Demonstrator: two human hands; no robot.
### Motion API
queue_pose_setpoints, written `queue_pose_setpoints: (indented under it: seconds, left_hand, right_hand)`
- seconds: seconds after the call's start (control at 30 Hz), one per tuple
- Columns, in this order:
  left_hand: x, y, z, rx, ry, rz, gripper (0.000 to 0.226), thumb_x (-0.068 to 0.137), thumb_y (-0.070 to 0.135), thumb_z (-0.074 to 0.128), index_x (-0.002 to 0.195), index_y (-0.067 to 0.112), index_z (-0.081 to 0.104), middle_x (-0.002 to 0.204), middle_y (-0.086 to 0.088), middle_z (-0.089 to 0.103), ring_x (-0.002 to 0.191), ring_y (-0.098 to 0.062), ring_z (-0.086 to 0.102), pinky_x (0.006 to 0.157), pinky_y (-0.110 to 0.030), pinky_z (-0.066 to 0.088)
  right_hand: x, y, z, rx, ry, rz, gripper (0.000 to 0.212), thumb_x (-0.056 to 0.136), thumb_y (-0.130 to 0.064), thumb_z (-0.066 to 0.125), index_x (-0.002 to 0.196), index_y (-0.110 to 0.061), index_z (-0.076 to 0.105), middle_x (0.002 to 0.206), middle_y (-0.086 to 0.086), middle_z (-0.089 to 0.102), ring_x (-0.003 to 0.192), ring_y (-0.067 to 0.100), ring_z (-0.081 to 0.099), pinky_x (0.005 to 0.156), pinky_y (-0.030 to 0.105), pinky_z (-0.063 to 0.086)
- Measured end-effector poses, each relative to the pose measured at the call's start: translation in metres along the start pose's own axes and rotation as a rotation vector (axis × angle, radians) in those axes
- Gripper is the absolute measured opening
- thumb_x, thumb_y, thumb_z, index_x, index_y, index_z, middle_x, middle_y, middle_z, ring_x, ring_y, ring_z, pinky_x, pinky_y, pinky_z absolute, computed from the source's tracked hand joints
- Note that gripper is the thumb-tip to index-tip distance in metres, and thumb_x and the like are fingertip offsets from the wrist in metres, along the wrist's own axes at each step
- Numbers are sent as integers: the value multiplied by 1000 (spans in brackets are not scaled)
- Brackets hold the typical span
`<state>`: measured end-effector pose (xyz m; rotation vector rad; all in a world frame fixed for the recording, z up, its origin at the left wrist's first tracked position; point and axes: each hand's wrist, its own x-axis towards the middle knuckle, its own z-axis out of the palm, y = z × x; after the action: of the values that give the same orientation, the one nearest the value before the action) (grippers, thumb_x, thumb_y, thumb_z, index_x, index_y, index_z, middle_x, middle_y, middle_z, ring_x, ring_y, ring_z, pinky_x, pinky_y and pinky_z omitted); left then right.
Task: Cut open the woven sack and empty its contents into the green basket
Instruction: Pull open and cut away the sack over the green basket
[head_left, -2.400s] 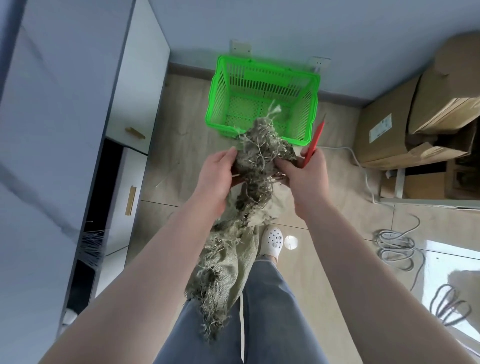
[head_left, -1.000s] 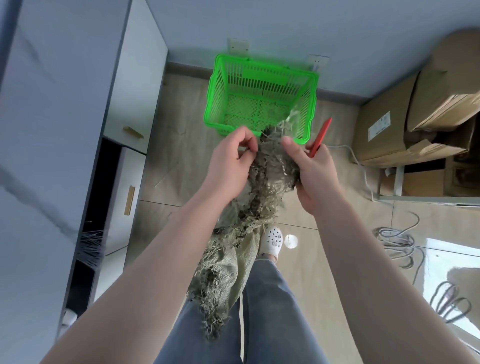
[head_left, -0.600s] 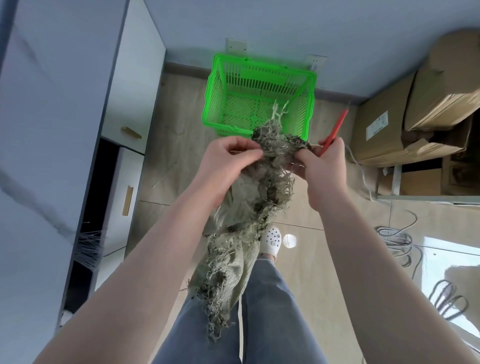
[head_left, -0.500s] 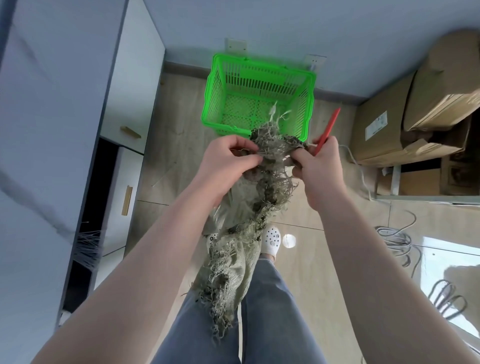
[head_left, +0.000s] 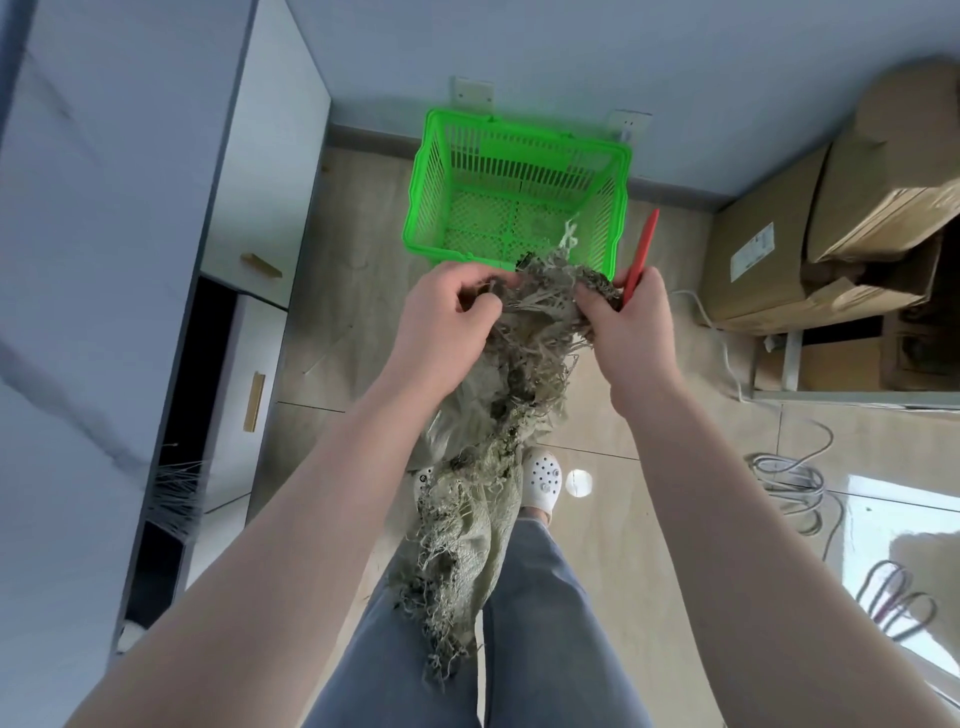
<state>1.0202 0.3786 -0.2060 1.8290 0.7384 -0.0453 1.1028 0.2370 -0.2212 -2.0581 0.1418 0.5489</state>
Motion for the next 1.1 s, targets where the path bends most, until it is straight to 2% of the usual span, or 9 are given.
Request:
queue_pose_setpoints:
  seconds: [0.1,0.2,0.33,0.4,0.57,0.7,0.8,0.97,1.1]
  left_hand:
    - [1,-3,2,47,16,-20,13,92,20,58,97,15,68,77,0,63,56,-1,46,48,-8,34]
    - [2,-5,4,31,2,-48,19,88,33,67,95,16,63,81,10,61,69,-2,53,58,-4,39]
    - [3,-4,7,-140,12,-97,17,86,29,70,92,14,63,83,3,66,75,-11,59,73,-23,47]
    - [4,-4,8,-133,13,-89,13,89,28,67,91,16,61,81,7,64,74,-8,58,69,-21,45]
    - [5,-8,3,138,3,10,15,99,32,51,98,17,49,74,14,47,64,1,44,55,-12,34]
    - [6,-13,5,215,1,71,20,100,32,46,107,13,50,80,11,51,69,-4,48,59,-25,33]
    - [6,-15,4,177,0,68,17,100,28,47,107,12,49,80,12,50,70,-4,47,59,-11,36]
    - [5,-11,3,69,37,48,10,100,24,49,104,15,49,76,15,49,65,1,45,60,-8,37]
    - [6,-9,2,38,43,26,9,100,24,47,95,17,48,71,11,47,57,3,42,58,-7,36]
  right_hand:
    - [1,1,-1,19,4,38,25,93,-25,63,93,-17,38,81,-2,41,74,16,41,68,31,37]
    - [-2,1,-2,129,8,87,25,91,-24,63,94,-15,40,80,-2,42,69,12,41,67,29,37]
    - [-10,-4,1,214,-152,96,43,79,-34,75,99,-13,42,92,7,50,79,16,49,70,29,44]
    - [-8,-5,4,80,-121,29,50,76,-36,79,103,-13,43,103,13,57,88,25,57,79,37,51]
    - [5,-4,-2,49,-10,-22,40,83,-22,74,95,-18,36,89,4,41,81,20,44,75,38,46]
    - [7,-1,-4,59,-16,26,39,84,-22,74,95,-16,36,88,3,40,81,20,46,77,41,47]
    - [4,-5,-10,55,-80,64,41,83,-33,74,92,-19,37,90,3,47,84,21,53,85,50,51]
    - [-22,-25,-29,-78,-12,-195,30,98,-42,39,78,-20,44,67,-6,42,59,12,37,59,39,33]
    - [-51,-26,-29,-349,-272,-238,37,102,-26,39,70,-20,57,57,-5,46,49,13,37,49,29,29]
